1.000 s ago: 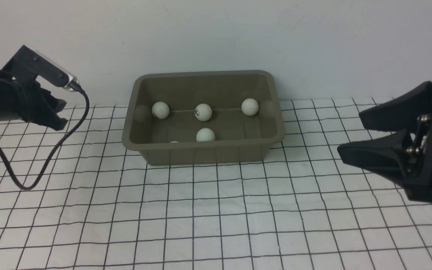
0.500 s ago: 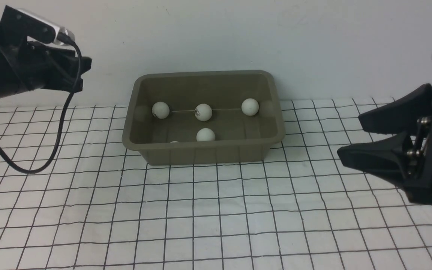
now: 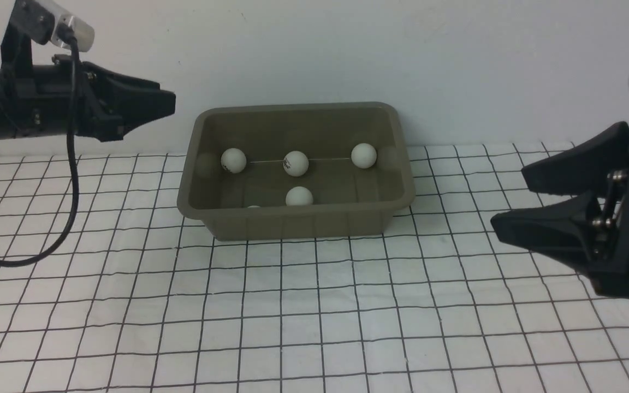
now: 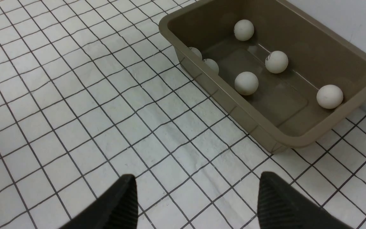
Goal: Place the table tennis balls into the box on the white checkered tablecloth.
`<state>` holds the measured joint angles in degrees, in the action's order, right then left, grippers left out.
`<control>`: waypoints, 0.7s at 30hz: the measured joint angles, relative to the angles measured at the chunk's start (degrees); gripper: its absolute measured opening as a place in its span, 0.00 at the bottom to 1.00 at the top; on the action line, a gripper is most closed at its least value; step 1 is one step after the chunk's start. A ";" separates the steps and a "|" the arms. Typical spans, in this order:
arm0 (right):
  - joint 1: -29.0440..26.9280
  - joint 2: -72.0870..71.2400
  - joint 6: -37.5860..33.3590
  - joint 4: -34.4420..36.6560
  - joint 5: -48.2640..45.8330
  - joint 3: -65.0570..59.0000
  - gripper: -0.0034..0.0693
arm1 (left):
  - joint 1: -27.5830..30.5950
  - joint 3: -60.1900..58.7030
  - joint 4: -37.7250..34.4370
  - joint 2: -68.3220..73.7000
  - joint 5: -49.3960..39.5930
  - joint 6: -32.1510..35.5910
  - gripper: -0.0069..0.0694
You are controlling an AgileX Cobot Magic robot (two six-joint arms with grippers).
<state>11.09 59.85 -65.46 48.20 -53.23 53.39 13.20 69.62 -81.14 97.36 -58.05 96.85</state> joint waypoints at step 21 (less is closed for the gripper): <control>0.00 0.00 -0.05 1.92 -1.13 0.00 0.68 | 5.01 0.07 15.81 4.14 15.12 10.77 0.61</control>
<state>11.09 59.85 -65.51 50.12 -54.37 53.39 18.22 69.68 -65.33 101.51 -42.93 107.62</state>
